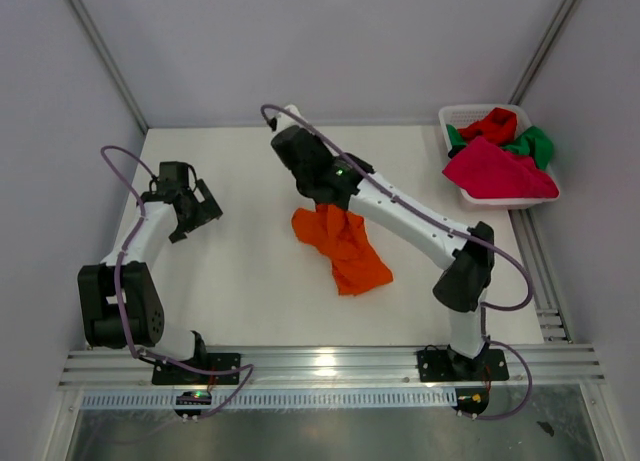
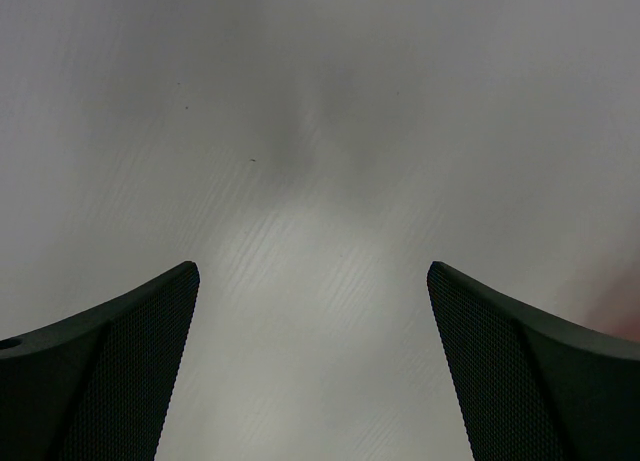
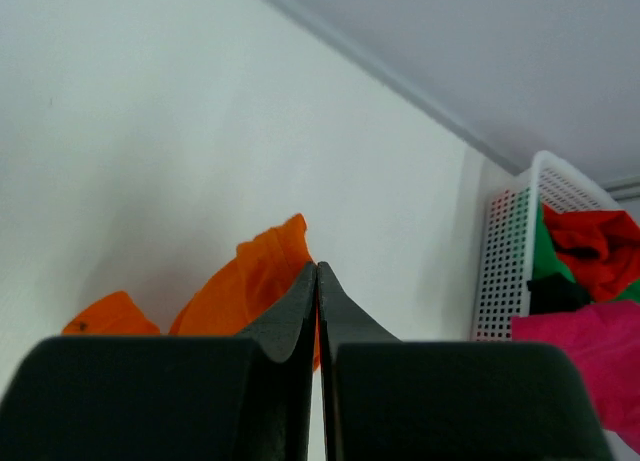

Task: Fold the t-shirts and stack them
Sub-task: Flatten out the tshirt

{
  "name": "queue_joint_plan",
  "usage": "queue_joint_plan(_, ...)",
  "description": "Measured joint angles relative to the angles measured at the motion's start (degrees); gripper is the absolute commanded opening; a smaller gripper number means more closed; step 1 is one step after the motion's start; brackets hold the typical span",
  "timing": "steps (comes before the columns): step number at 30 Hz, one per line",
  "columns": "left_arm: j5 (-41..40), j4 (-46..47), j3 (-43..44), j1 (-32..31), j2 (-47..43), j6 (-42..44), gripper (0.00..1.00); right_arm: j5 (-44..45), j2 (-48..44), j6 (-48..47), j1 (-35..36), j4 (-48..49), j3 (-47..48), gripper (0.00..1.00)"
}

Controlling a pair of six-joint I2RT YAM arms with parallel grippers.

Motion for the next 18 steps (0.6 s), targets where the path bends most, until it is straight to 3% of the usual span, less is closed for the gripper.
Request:
queue_joint_plan(10, 0.0, -0.11, 0.02, 0.0, 0.59, 0.0, 0.99, 9.9, -7.76, -6.82, -4.61, 3.76, 17.38, 0.03)
queue_joint_plan(16, 0.09, -0.2, 0.44, 0.0, 1.88, -0.02, 0.99, 15.96, -9.75, -19.21, -2.29, 15.13, 22.4, 0.11)
queue_joint_plan(18, 0.2, -0.26, 0.61, 0.0, 2.36, -0.02, 0.99, 16.72, -10.95, -21.42, -1.86, 17.33, 21.88, 0.42)
